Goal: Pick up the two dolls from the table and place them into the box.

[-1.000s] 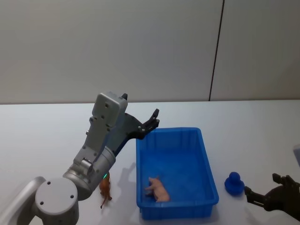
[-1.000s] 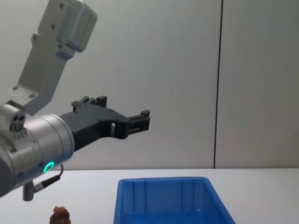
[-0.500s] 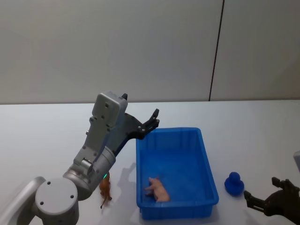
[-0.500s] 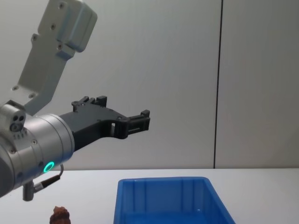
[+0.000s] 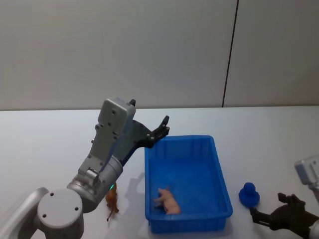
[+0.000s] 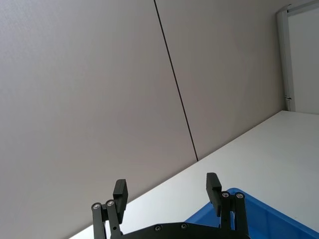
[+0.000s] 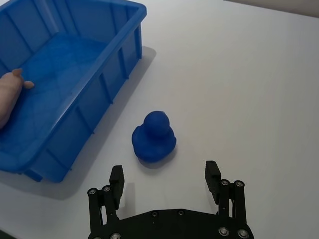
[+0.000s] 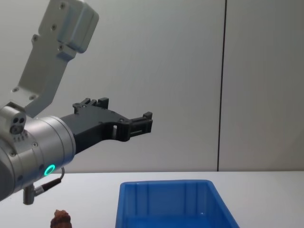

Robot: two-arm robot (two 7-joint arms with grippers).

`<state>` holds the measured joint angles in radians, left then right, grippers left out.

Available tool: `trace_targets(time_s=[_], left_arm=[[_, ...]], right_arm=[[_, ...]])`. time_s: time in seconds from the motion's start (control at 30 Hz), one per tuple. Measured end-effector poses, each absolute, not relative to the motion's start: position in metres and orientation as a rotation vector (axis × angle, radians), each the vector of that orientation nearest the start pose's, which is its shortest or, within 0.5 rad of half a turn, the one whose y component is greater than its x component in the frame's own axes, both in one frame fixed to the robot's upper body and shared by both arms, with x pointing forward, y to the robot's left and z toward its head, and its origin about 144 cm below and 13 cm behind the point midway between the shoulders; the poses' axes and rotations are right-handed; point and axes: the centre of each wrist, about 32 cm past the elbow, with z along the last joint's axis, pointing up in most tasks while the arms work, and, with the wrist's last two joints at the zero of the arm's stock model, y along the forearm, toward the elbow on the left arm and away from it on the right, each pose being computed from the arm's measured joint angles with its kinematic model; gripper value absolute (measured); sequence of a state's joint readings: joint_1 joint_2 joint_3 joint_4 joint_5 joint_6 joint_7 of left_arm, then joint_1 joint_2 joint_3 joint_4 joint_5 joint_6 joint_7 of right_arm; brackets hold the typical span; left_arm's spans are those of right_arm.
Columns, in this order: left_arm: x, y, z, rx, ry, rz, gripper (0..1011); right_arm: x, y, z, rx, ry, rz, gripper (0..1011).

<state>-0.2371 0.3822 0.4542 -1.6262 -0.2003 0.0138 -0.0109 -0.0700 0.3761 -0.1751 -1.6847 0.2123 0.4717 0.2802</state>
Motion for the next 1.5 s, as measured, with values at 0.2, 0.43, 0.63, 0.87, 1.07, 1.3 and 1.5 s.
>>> trace_targets(time_s=[0.2, 0.43, 0.63, 0.87, 1.07, 1.3, 1.5], left_arm=[[0.492, 0.198, 1.204, 0.061, -0.268, 1.124, 1001], [0.492, 0.198, 1.204, 0.061, -0.268, 1.124, 1001], [0.492, 0.198, 1.204, 0.061, -0.268, 1.124, 1001], [0.492, 0.198, 1.204, 0.061, -0.268, 1.124, 1001], [0.492, 0.198, 1.204, 0.061, -0.268, 1.124, 1001], [0.492, 0.198, 1.204, 0.061, -0.268, 1.124, 1001], [0.492, 0.198, 1.204, 0.061, -0.268, 1.124, 1001]], right_arm=[[0.445, -0.264, 1.145, -0.474, 0.286, -1.076, 1001], [0.457, -0.256, 1.143, -0.477, 0.286, -1.062, 1001], [0.463, -0.252, 1.142, -0.486, 0.291, -1.057, 1001], [0.471, -0.246, 1.139, -0.520, 0.313, -1.057, 1001], [0.478, -0.242, 1.139, -0.540, 0.325, -1.056, 986], [0.482, -0.239, 1.139, -0.554, 0.333, -1.054, 887], [0.484, -0.238, 1.139, -0.563, 0.338, -1.054, 844]])
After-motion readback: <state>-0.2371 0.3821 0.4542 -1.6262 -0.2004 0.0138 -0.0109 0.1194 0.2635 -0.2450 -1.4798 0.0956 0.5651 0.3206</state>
